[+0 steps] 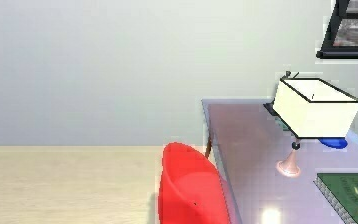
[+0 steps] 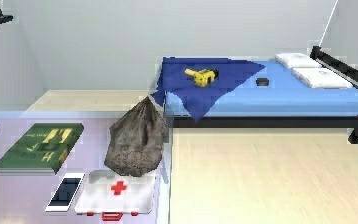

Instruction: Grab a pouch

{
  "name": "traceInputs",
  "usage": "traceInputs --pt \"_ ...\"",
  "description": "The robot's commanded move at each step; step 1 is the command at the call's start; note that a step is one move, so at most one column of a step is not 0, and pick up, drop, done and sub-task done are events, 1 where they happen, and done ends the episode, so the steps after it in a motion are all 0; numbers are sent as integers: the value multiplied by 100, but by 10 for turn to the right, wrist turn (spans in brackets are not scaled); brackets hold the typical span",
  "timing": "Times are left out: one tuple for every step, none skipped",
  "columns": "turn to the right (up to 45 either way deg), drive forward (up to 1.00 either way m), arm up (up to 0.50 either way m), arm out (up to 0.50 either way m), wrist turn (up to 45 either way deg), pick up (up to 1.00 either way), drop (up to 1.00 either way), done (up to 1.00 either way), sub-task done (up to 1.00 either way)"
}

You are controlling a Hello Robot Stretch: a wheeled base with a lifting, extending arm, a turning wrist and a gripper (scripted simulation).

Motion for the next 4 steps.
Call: traceInputs --pt "0 0 38 0 0 0 0 0 0" --pt "0 0 0 30 0 0 0 0 0" --pt "0 0 0 0 450 0 0 0 0" --pt "0 0 0 0 450 0 0 0 0"
